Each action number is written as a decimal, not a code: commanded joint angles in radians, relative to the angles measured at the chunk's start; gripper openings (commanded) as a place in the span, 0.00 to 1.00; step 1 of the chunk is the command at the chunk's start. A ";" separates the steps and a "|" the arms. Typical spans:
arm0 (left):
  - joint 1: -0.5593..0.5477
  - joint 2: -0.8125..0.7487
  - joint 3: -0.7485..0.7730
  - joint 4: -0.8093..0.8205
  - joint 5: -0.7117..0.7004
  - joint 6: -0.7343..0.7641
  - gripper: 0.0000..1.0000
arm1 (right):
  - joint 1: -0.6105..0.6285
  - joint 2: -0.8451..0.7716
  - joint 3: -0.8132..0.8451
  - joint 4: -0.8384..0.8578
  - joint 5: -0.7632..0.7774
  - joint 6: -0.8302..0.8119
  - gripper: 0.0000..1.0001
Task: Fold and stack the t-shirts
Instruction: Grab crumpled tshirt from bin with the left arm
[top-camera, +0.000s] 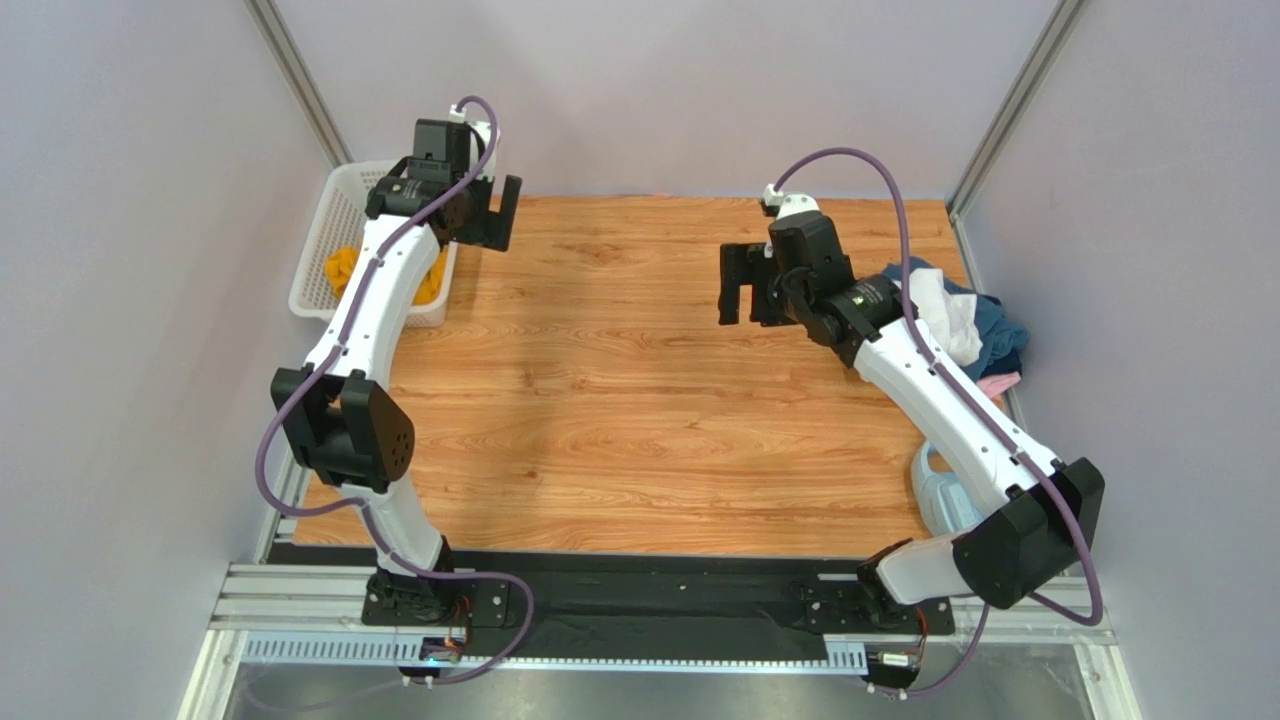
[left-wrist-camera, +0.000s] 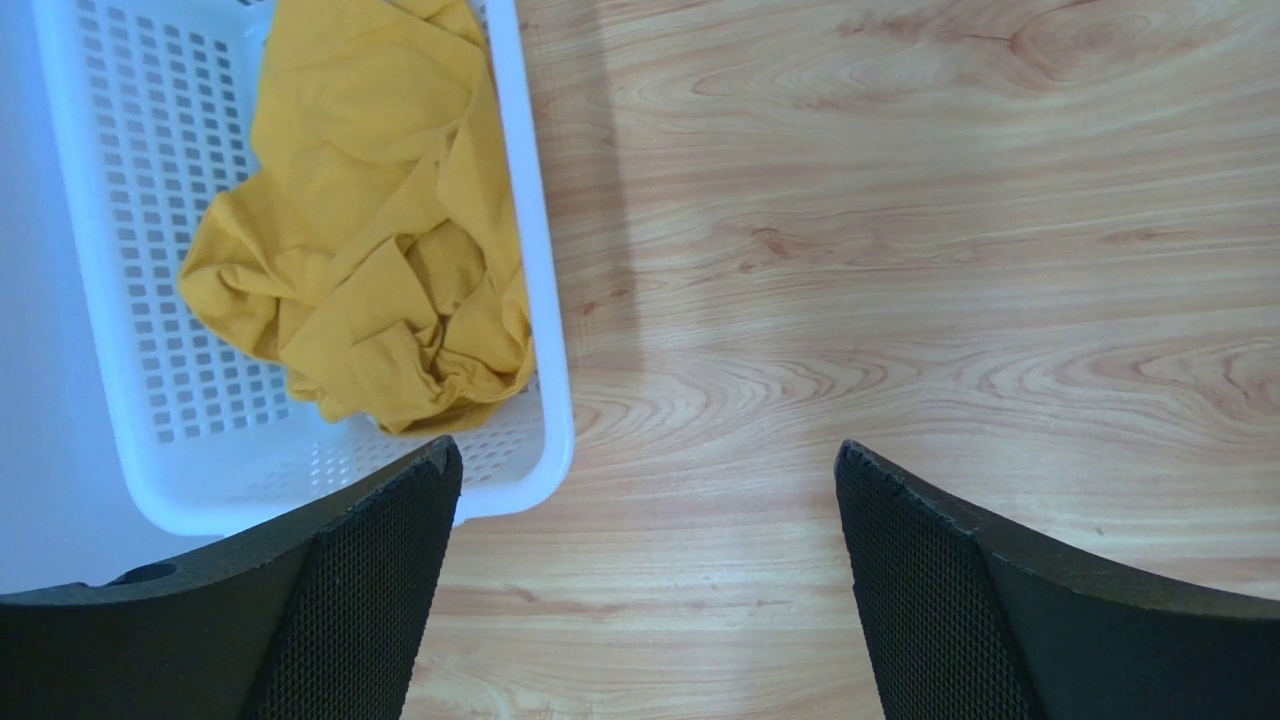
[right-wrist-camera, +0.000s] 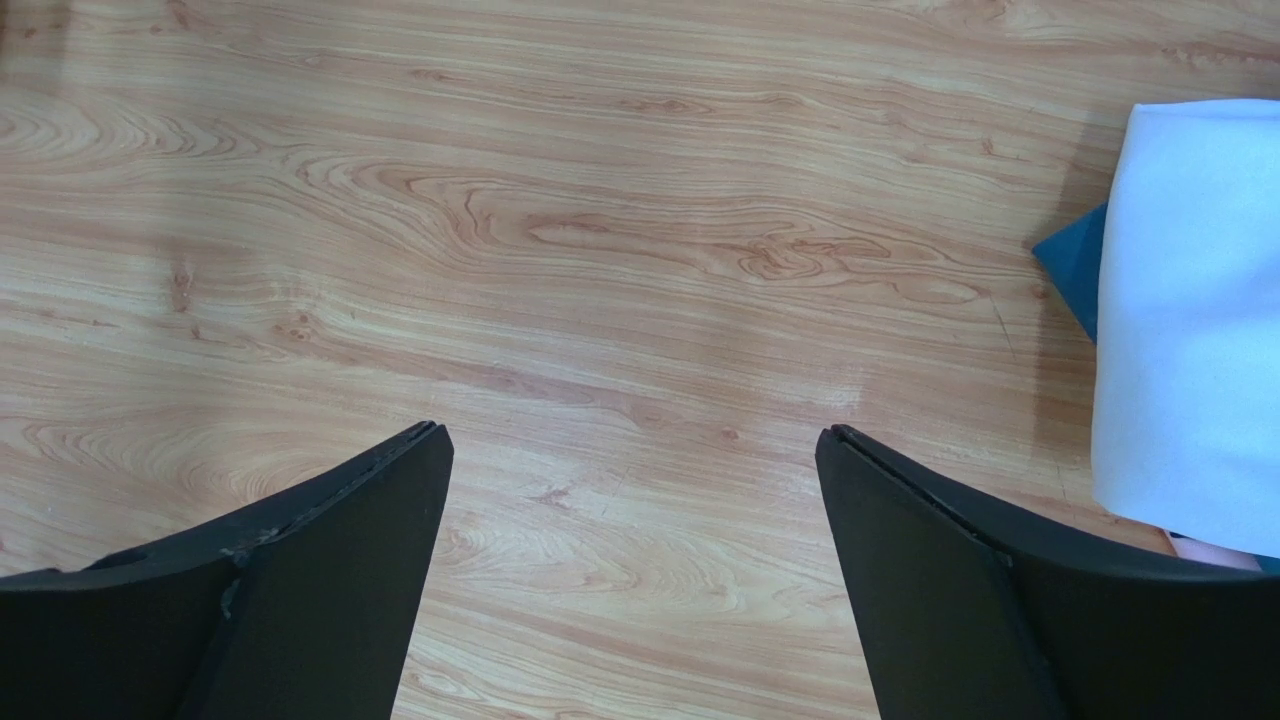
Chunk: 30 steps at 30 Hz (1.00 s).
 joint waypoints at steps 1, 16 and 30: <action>0.000 -0.017 0.020 0.053 -0.107 -0.037 1.00 | 0.003 -0.048 -0.012 0.008 0.016 -0.013 1.00; 0.185 0.446 0.414 0.033 -0.290 -0.067 0.91 | -0.004 -0.088 -0.076 0.009 -0.013 0.001 1.00; 0.291 0.652 0.537 0.059 -0.250 -0.080 0.92 | -0.018 -0.036 -0.084 0.000 -0.051 0.016 1.00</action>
